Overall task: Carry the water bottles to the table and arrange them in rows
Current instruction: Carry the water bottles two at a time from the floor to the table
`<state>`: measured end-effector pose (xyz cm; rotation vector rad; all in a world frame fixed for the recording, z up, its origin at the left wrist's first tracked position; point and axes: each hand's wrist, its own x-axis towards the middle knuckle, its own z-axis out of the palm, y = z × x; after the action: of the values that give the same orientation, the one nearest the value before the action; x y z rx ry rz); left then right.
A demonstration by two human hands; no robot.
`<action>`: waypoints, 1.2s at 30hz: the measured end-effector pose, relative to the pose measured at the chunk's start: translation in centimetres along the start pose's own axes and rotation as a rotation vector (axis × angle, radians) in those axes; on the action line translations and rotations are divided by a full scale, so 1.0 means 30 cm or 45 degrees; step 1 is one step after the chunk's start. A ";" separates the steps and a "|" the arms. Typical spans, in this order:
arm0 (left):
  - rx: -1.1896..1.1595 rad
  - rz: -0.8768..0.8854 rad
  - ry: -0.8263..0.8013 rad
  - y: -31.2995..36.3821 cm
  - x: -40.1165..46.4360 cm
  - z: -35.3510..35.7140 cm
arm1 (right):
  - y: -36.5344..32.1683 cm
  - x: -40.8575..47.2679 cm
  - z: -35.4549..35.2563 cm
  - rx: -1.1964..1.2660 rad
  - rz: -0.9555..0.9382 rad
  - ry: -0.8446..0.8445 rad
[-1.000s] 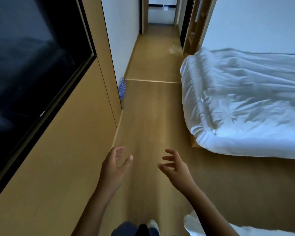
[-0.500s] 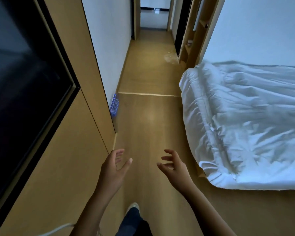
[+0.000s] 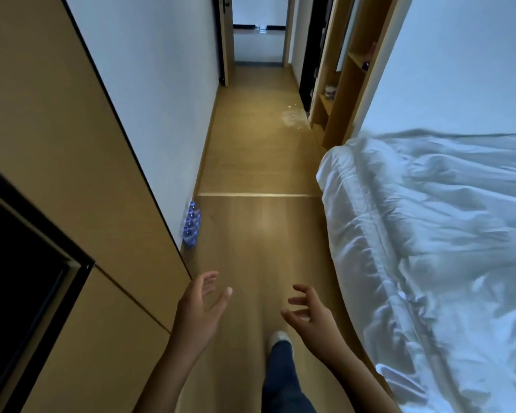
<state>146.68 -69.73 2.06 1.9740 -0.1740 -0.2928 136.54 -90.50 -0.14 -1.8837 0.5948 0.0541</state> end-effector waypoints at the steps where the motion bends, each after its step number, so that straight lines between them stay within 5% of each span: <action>1: -0.008 -0.007 0.013 0.016 0.072 0.020 | -0.016 0.081 -0.023 -0.014 -0.006 -0.013; 15: -0.074 -0.177 0.239 0.271 0.925 0.219 | -0.280 1.122 -0.302 -0.201 -0.165 -0.167; 36: -0.111 -0.406 0.448 0.336 2.152 0.136 | -0.786 2.385 -0.182 -0.315 -0.206 -0.469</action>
<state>207.55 -93.83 1.58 1.9287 0.3762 -0.1489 207.69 -115.83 0.01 -2.0867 0.1885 0.3749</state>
